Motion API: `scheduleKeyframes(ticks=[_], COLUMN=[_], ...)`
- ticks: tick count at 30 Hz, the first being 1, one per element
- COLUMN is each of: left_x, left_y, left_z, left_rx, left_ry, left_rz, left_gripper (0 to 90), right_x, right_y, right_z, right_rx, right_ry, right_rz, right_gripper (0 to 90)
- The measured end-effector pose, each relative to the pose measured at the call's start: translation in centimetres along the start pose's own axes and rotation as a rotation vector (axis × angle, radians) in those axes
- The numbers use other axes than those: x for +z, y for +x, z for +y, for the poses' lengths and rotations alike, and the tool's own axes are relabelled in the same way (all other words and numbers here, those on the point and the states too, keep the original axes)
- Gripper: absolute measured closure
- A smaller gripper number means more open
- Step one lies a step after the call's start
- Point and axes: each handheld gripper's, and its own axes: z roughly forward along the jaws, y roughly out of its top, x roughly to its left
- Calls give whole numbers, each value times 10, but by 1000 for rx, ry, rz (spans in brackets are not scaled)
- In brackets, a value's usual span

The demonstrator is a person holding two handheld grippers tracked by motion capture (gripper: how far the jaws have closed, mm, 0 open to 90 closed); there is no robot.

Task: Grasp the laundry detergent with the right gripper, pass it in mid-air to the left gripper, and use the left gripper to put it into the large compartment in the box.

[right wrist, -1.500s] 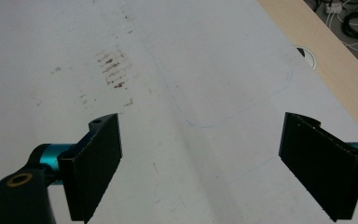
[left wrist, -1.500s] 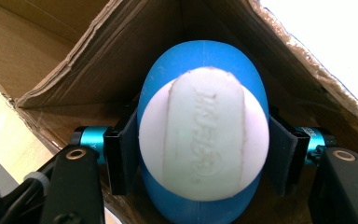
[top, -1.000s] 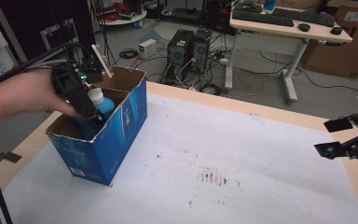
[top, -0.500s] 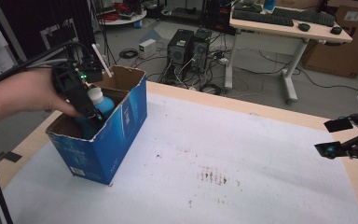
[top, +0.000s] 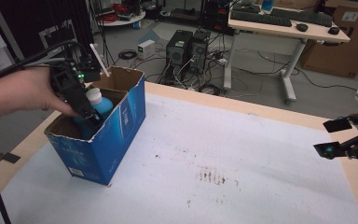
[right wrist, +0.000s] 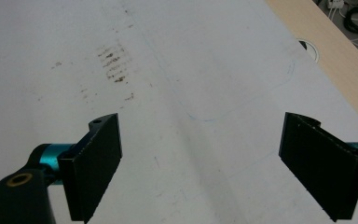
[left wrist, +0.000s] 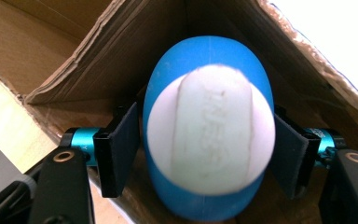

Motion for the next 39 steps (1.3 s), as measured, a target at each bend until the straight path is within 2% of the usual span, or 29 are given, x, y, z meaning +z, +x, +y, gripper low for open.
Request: scheduleKeyframes(ticks=[3, 7, 10, 14, 18, 21, 26, 32, 33, 39], left_x=[-9, -29, -46, -65, -70, -65, -47, -22, -18, 6], left_y=[-1, -3, -4, -10, -25, -40, -62, -89, -94, -113], left_z=[1, 5, 11, 25, 47, 65, 95, 123, 126, 140], left_rx=[13, 36, 50, 103, 193, 252, 341, 436, 433, 487], left_ry=[10, -8, -27, -64, -98, -125, -138, -125, -131, -129], left_rz=[1, 3, 23, 34, 0, -39, -80, -122, -132, -164], left_gripper=[227, 223, 223, 223, 223, 223, 222, 223, 223, 222], right_x=[0, 0, -1, -2, -3, -3, -3, -4, -4, -2], right_y=[1, 3, 6, 9, 11, 15, 22, 31, 33, 37], right_z=[-1, -3, -3, -3, -3, -3, -1, 3, 3, 4], right_rx=[-3, -5, -4, -6, 4, 11, 6, -5, -7, -23], right_ry=[2, 2, 3, 7, 6, 11, 29, 37, 42, 58], right_rz=[1, 5, 7, 10, 11, -1, -17, -23, -23, -17], right_gripper=[125, 125, 124, 124, 124, 124, 124, 124, 124, 124])
